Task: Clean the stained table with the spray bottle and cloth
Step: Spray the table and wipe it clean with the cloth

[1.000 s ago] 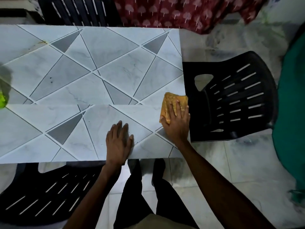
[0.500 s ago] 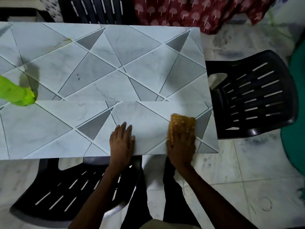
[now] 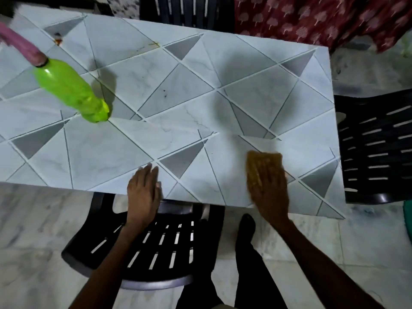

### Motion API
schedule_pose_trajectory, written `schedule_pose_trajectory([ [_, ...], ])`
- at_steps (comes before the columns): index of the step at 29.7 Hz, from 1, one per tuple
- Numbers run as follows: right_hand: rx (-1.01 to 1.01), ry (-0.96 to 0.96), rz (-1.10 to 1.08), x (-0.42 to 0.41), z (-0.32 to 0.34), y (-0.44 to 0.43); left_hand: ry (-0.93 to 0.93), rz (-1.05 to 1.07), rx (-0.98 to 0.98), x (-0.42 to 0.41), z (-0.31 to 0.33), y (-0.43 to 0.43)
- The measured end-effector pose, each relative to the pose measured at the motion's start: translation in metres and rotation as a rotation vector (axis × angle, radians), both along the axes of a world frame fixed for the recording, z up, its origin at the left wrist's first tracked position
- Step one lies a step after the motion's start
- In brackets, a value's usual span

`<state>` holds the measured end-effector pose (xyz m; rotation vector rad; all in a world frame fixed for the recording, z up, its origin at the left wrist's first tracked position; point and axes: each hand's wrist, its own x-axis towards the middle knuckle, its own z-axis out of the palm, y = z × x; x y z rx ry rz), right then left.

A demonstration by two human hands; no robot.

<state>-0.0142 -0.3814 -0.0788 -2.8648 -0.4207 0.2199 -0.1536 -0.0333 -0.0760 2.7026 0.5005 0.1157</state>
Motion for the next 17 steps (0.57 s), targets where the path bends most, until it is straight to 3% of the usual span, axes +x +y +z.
schedule_pose_trajectory([
  [2, -0.008, 0.000, -0.179, 0.039, 0.006, 0.042, -0.002, 0.018, -0.017, 0.000, 0.002, -0.001],
  [4, -0.029, -0.014, -0.188, 0.064, 0.010, 0.110, 0.003, 0.064, -0.034, 0.001, 0.006, -0.003],
  [7, -0.010, -0.129, 0.171, 0.039, 0.003, 0.206, 0.017, 0.127, -0.008, -0.003, 0.010, 0.008],
  [9, 0.001, -0.093, 0.502, -0.016, 0.006, 0.231, 0.049, 0.133, 0.011, -0.009, 0.008, 0.022],
  [11, 0.034, -0.037, 0.727, -0.057, 0.008, 0.213, 0.066, 0.118, -0.001, -0.017, 0.008, 0.037],
  [14, 0.006, -0.060, 0.858, -0.055, 0.003, 0.140, 0.066, 0.092, -0.030, -0.023, 0.007, 0.045],
  [17, 0.062, -0.069, 0.510, -0.029, 0.002, 0.059, 0.086, 0.093, -0.003, -0.020, 0.007, 0.040],
])
